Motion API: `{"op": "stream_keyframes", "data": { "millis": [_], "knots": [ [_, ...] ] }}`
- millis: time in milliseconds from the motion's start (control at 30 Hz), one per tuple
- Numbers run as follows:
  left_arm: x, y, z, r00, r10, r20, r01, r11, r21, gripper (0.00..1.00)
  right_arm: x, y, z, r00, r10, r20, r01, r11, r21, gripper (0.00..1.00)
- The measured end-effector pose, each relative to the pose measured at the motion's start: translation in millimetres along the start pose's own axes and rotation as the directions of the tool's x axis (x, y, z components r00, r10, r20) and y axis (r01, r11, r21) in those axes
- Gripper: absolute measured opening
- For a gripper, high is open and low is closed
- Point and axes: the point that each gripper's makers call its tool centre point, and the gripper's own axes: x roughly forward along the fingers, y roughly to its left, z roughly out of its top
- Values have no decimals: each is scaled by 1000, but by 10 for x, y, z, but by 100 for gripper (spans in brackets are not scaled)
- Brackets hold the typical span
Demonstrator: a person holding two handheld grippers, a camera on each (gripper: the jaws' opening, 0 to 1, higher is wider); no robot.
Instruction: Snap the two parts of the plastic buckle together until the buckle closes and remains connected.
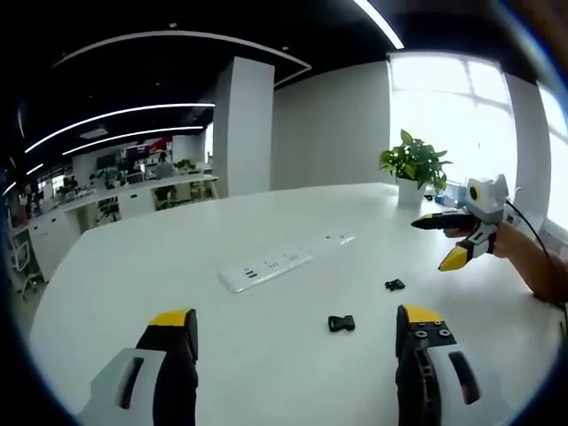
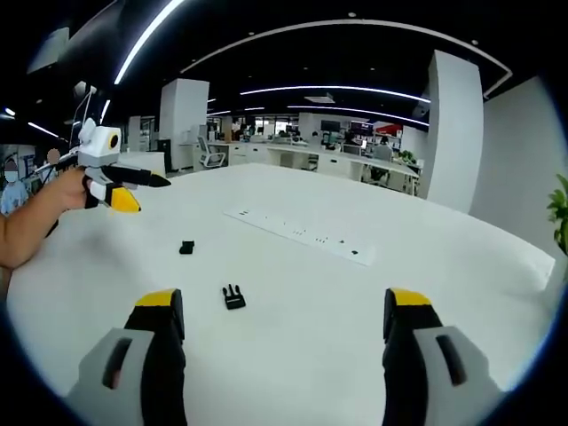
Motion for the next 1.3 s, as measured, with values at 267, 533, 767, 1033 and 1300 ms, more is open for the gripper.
{"op": "stream_keyframes", "data": {
  "millis": [267,533,767,1033,1300],
  "knots": [
    [54,36,-44,1000,-3,-15,2,1000,-9,92,41,1,35,1000,1,6,-1,1000,0,94],
    [93,23,-26,1000,-3,-16,3,1000,-9,91,53,-23,28,1000,3,4,-3,1000,1,94],
    [145,14,30,1000,1,-12,-1,1000,1,91,47,-93,75,1000,-4,10,4,1000,1,93],
    [207,16,148,1000,-4,9,4,1000,-9,90,71,-126,105,1000,-5,16,5,1000,5,93],
    [236,56,129,1000,-6,3,6,1000,-8,90,127,-133,115,1000,-2,13,2,1000,-2,93]
  ]
}}
